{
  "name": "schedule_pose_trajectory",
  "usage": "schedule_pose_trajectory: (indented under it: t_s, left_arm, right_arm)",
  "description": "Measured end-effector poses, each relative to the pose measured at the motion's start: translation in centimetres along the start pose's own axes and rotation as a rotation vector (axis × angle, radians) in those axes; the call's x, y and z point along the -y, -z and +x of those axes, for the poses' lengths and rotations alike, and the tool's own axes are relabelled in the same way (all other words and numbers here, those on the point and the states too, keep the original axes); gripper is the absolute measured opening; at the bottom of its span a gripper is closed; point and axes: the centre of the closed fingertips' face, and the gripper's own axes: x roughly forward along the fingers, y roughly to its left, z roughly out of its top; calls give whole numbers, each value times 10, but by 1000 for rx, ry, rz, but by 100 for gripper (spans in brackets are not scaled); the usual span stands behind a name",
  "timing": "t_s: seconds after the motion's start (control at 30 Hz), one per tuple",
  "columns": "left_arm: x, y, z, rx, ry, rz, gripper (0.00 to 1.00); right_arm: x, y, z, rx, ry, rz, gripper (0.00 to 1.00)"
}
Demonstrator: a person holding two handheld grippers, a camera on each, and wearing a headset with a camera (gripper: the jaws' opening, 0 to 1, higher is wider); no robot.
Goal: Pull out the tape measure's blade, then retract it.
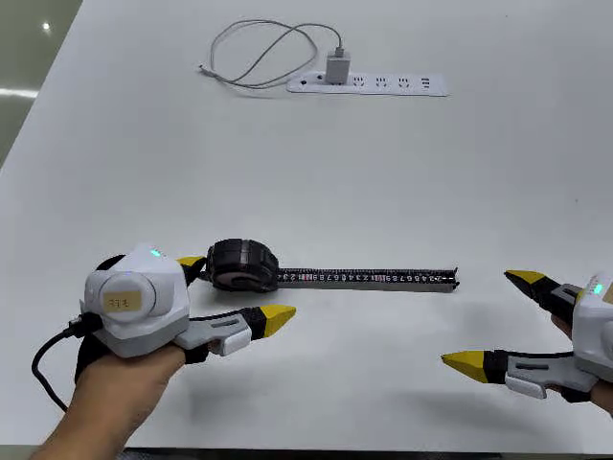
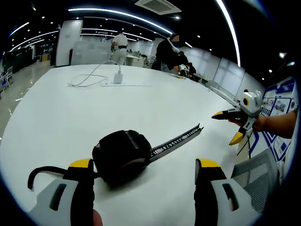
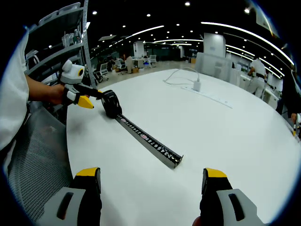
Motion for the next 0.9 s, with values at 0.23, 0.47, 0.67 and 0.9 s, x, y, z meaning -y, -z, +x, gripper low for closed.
schedule_pose_trajectory:
  t_s: [0.23,0.47,0.67,0.9]
  left_arm:
    - [-10,2,6,-3,-109,-36,79]
    - [-11,1,11,-1,-152,-31,77]
    - [-16,-2,15,3,-205,-72,75]
    - [-20,-5,20,12,-269,-113,73]
  right_arm:
    - [4,0,1,-7,-5,-18,81]
    - [11,1,2,-30,-6,-55,75]
    - [14,0,6,-51,-19,-88,69]
    - [15,-1,8,-76,-40,-126,59]
